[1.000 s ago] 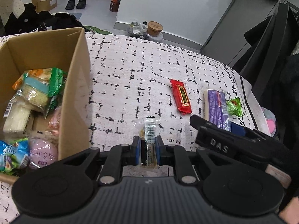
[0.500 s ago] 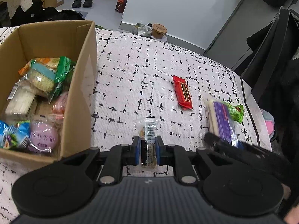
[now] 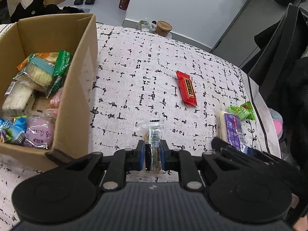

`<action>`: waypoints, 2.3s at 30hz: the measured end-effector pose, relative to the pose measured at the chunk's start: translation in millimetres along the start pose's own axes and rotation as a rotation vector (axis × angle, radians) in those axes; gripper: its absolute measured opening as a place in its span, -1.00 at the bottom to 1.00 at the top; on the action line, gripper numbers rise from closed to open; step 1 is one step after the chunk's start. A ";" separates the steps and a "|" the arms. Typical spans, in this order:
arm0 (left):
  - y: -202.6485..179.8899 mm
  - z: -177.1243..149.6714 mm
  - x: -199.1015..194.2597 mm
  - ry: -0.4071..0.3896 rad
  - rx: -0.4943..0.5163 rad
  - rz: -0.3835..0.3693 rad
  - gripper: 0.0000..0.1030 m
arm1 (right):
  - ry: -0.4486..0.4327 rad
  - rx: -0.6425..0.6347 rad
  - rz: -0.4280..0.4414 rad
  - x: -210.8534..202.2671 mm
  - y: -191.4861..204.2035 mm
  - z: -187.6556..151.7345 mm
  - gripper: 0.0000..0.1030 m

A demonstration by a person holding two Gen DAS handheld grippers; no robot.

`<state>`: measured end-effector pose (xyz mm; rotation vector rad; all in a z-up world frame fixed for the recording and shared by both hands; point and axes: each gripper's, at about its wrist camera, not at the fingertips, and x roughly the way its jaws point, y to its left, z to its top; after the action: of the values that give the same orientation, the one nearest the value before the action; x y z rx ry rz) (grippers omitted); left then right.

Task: Organize snacks
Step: 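Lift the clear pack with the left tool while the right lifts the purple pack toward the box, then lower the clear pack into the box with the left tool while the right drops the purple pack in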

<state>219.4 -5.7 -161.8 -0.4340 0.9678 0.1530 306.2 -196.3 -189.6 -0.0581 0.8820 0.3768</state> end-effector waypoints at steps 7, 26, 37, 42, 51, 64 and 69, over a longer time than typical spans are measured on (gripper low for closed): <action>-3.1 4.3 -9.4 -0.022 -0.004 -0.020 -0.70 | -0.021 0.042 0.039 -16.8 -6.9 2.4 -0.38; 0.3 35.4 -67.6 -0.171 -0.019 -0.064 -0.70 | -0.161 0.094 0.171 -62.1 19.5 34.0 -0.39; 19.8 47.7 -94.4 -0.225 -0.039 -0.050 -0.70 | -0.211 0.082 0.248 -70.3 49.1 49.0 -0.39; 31.1 51.5 -103.0 -0.242 -0.046 -0.022 -0.70 | -0.222 0.067 0.289 -69.8 64.4 53.8 -0.39; 58.9 58.3 -113.8 -0.268 -0.076 0.039 -0.70 | -0.224 0.051 0.352 -66.9 83.9 59.0 -0.39; 104.7 58.8 -106.3 -0.245 -0.134 0.115 -0.70 | -0.201 0.005 0.388 -62.8 106.9 58.7 -0.39; 112.2 58.2 -101.2 -0.236 -0.142 0.130 -0.70 | -0.189 0.002 0.395 -61.3 110.5 58.2 -0.39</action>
<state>171.3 127.0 -82.4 -0.4717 0.7555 0.3838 276.1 -99.6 -94.3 0.1536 0.7038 0.7379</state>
